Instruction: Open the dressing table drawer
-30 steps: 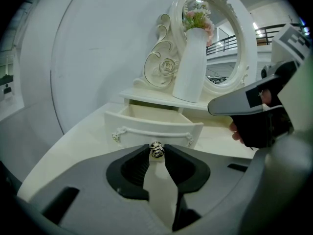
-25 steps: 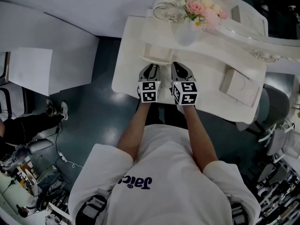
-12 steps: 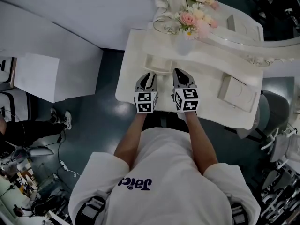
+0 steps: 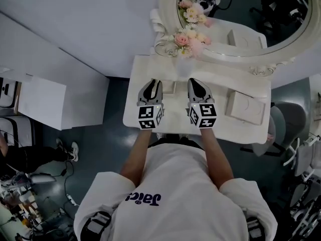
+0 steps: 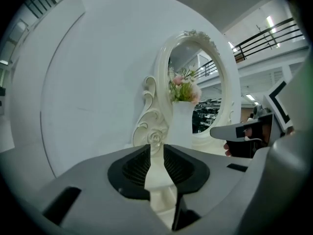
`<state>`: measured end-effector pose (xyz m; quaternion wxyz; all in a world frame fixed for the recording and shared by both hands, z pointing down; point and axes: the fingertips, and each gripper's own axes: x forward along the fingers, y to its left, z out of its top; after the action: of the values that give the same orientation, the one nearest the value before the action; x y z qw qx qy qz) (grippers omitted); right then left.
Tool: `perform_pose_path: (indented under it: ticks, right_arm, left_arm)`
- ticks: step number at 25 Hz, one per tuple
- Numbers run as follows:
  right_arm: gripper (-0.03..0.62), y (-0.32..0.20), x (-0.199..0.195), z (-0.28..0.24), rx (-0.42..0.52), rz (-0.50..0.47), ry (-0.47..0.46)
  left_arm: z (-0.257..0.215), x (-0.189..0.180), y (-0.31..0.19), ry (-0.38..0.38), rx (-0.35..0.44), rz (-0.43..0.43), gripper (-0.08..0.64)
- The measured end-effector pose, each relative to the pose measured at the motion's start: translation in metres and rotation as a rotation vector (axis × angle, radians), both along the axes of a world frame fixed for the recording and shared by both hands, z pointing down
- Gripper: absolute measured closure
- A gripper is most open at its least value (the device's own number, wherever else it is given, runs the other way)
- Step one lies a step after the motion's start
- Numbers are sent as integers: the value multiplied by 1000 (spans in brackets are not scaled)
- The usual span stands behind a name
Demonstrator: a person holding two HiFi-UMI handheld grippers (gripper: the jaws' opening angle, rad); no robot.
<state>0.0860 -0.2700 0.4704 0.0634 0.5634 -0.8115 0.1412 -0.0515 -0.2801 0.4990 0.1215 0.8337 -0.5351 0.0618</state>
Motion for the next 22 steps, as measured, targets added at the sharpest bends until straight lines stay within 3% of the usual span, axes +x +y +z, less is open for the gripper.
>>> perform_pose_path:
  ticks: [11, 22]
  right_arm:
    - [589, 13, 52, -79, 165, 146, 1]
    - [589, 20, 77, -104, 220, 223, 13]
  left_arm:
    - [-98, 54, -8, 68, 165, 157, 522]
    - [-128, 73, -3, 59, 235, 197, 541]
